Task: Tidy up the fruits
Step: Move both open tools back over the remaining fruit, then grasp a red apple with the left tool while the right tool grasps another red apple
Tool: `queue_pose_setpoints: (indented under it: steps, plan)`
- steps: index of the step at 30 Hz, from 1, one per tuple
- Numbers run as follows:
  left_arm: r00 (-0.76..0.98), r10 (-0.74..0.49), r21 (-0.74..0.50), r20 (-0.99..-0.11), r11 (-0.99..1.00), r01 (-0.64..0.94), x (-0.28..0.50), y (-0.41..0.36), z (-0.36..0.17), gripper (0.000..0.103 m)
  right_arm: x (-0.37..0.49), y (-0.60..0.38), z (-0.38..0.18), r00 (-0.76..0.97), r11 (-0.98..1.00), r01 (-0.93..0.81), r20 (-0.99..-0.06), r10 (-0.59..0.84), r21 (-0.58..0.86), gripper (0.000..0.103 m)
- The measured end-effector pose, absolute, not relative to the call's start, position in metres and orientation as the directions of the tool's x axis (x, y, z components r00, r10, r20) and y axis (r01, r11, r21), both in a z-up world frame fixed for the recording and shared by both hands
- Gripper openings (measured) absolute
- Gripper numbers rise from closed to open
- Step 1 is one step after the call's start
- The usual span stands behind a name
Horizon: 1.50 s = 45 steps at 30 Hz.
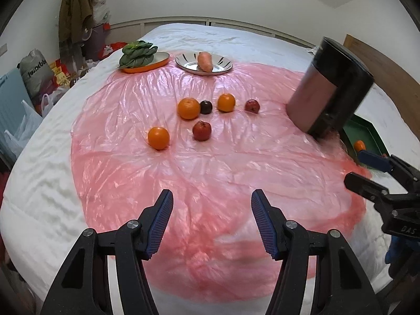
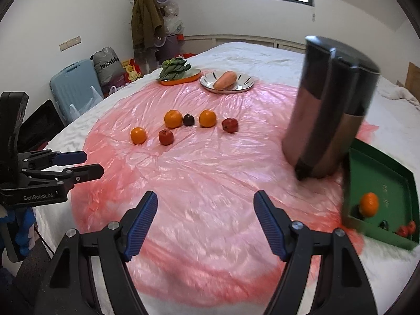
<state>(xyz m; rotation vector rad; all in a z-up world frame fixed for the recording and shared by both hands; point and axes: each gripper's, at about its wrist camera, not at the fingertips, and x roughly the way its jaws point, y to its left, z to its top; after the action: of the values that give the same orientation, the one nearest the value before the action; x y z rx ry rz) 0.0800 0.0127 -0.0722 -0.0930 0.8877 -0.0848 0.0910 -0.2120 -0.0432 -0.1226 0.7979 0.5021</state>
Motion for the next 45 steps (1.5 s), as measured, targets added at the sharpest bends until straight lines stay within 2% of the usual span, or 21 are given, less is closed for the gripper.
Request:
queue_pose_setpoints:
  steps: [17, 30, 34, 37, 39, 41, 45]
  plan:
    - [0.578, -0.118, -0.139, -0.808, 0.99, 0.008, 0.196, 0.019, -0.111, 0.044, 0.209, -0.17, -0.07, 0.542, 0.852, -0.519, -0.743, 0.392, 0.071, 0.103]
    - [0.541, -0.116, -0.124, -0.833, 0.992, 0.022, 0.233, 0.016, -0.141, 0.035, 0.289, -0.156, -0.105, 0.533, 0.869, -0.49, -0.764, 0.364, 0.072, 0.103]
    - [0.532, -0.13, -0.135, -0.836, 0.99, 0.03, 0.236, 0.013, -0.148, 0.032, 0.302, -0.153, -0.113, 0.53, 0.866, -0.497, -0.769, 0.357, 0.059, 0.098]
    - [0.531, -0.141, -0.148, -0.836, 0.989, 0.028, 0.237, 0.014, -0.151, 0.03, 0.309, -0.149, -0.117, 0.524, 0.862, -0.503, -0.771, 0.363, 0.064, 0.089]
    - [0.53, -0.146, -0.155, -0.835, 0.987, 0.028, 0.239, 0.015, -0.152, 0.029, 0.312, -0.145, -0.12, 0.517, 0.857, -0.51, -0.772, 0.37, 0.07, 0.083]
    - [0.531, -0.15, -0.158, -0.834, 0.987, 0.03, 0.239, 0.015, -0.153, 0.029, 0.315, -0.141, -0.124, 0.509, 0.853, -0.517, -0.777, 0.37, 0.067, 0.071]
    - [0.533, -0.149, -0.153, -0.833, 0.987, 0.036, 0.24, 0.015, -0.154, 0.029, 0.32, -0.139, -0.13, 0.498, 0.854, -0.515, -0.786, 0.367, 0.072, 0.059]
